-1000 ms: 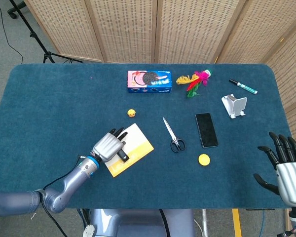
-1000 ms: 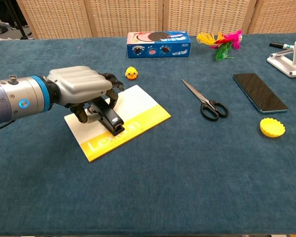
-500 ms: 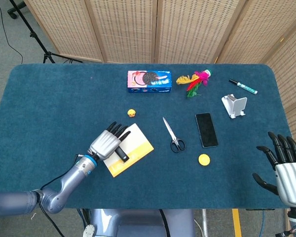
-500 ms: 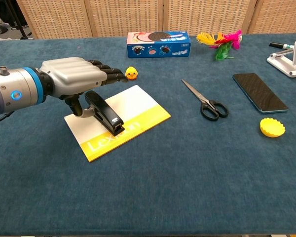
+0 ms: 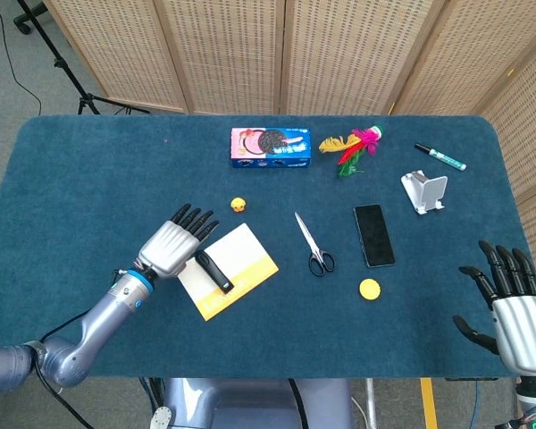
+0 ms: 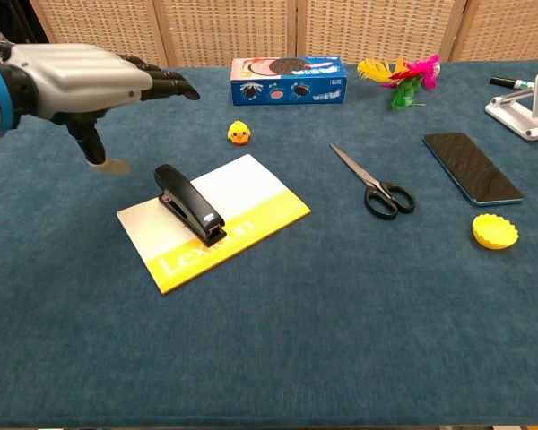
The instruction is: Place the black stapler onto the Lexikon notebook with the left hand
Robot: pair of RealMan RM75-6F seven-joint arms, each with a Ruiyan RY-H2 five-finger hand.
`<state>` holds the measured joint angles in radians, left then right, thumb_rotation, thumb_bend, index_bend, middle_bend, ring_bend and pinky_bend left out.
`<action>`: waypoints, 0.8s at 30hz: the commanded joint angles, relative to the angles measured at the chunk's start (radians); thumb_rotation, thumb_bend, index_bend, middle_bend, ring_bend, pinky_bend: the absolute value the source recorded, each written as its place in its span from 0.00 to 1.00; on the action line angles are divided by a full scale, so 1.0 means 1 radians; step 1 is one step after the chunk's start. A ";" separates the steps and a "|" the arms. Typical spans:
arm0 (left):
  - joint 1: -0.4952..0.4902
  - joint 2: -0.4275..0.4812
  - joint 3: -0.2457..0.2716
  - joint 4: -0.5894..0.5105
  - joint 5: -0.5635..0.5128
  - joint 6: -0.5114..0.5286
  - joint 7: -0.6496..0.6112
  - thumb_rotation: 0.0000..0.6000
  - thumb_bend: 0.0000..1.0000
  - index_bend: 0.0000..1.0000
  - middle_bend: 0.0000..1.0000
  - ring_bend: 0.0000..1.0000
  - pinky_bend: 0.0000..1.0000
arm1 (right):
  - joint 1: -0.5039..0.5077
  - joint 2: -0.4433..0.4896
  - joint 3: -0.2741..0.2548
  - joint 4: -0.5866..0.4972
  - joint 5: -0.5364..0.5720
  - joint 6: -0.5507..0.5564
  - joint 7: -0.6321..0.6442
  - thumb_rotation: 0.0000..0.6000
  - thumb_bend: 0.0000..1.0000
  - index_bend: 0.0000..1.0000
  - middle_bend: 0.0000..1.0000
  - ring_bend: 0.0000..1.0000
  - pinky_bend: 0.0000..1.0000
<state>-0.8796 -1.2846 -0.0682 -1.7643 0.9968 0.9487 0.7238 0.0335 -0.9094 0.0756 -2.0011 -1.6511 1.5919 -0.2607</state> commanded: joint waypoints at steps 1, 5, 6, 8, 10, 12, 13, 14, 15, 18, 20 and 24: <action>0.033 0.097 0.013 -0.079 -0.008 0.034 -0.012 1.00 0.15 0.00 0.00 0.00 0.00 | 0.001 -0.001 -0.001 -0.001 -0.001 -0.001 -0.001 1.00 0.21 0.26 0.06 0.00 0.02; 0.079 0.197 0.023 -0.169 0.000 0.074 -0.060 1.00 0.08 0.00 0.00 0.00 0.00 | 0.003 -0.003 -0.001 -0.004 -0.002 -0.007 -0.002 1.00 0.21 0.26 0.06 0.00 0.02; 0.094 0.223 0.028 -0.191 0.013 0.089 -0.075 1.00 0.07 0.00 0.00 0.00 0.00 | 0.004 -0.003 -0.001 -0.006 -0.002 -0.009 -0.002 1.00 0.21 0.26 0.06 0.00 0.02; 0.141 0.295 0.060 -0.248 0.050 0.128 -0.089 1.00 0.07 0.00 0.00 0.00 0.00 | 0.009 -0.007 -0.001 -0.014 -0.011 -0.014 -0.004 1.00 0.21 0.26 0.06 0.00 0.02; 0.175 0.348 0.082 -0.300 0.081 0.156 -0.099 1.00 0.04 0.00 0.00 0.00 0.00 | 0.013 -0.010 0.000 -0.020 -0.015 -0.017 -0.005 1.00 0.21 0.26 0.06 0.00 0.02; 0.201 0.386 0.097 -0.339 0.095 0.174 -0.108 1.00 0.02 0.00 0.00 0.00 0.00 | 0.017 -0.012 0.001 -0.024 -0.017 -0.022 -0.007 1.00 0.21 0.26 0.06 0.00 0.02; 0.209 0.398 0.104 -0.354 0.097 0.179 -0.107 1.00 0.01 0.00 0.00 0.00 0.00 | 0.018 -0.013 0.002 -0.025 -0.017 -0.024 -0.007 1.00 0.21 0.26 0.06 0.00 0.02; 0.217 0.411 0.110 -0.369 0.099 0.184 -0.104 1.00 0.01 0.00 0.00 0.00 0.00 | 0.020 -0.014 0.002 -0.027 -0.018 -0.025 -0.007 1.00 0.21 0.26 0.06 0.00 0.02; 0.228 0.429 0.118 -0.391 0.102 0.194 -0.097 1.00 0.01 0.00 0.00 0.00 0.00 | 0.021 -0.016 0.003 -0.029 -0.017 -0.027 -0.007 1.00 0.21 0.26 0.06 0.00 0.02; 0.287 0.470 0.154 -0.465 0.143 0.256 -0.073 1.00 0.02 0.00 0.00 0.00 0.00 | 0.032 -0.025 0.003 -0.040 -0.018 -0.044 -0.011 1.00 0.21 0.26 0.06 0.00 0.02; 0.305 0.477 0.164 -0.480 0.162 0.270 -0.067 1.00 0.02 0.00 0.00 0.00 0.00 | 0.036 -0.029 0.004 -0.042 -0.017 -0.050 -0.012 1.00 0.21 0.26 0.06 0.00 0.02; 0.356 0.496 0.187 -0.507 0.207 0.310 -0.057 1.00 0.03 0.00 0.00 0.00 0.00 | 0.046 -0.039 0.008 -0.044 -0.017 -0.059 -0.010 1.00 0.21 0.26 0.06 0.00 0.02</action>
<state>-0.5439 -0.7994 0.1059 -2.2585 1.1856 1.2403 0.6601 0.0787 -0.9474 0.0829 -2.0447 -1.6685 1.5336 -0.2712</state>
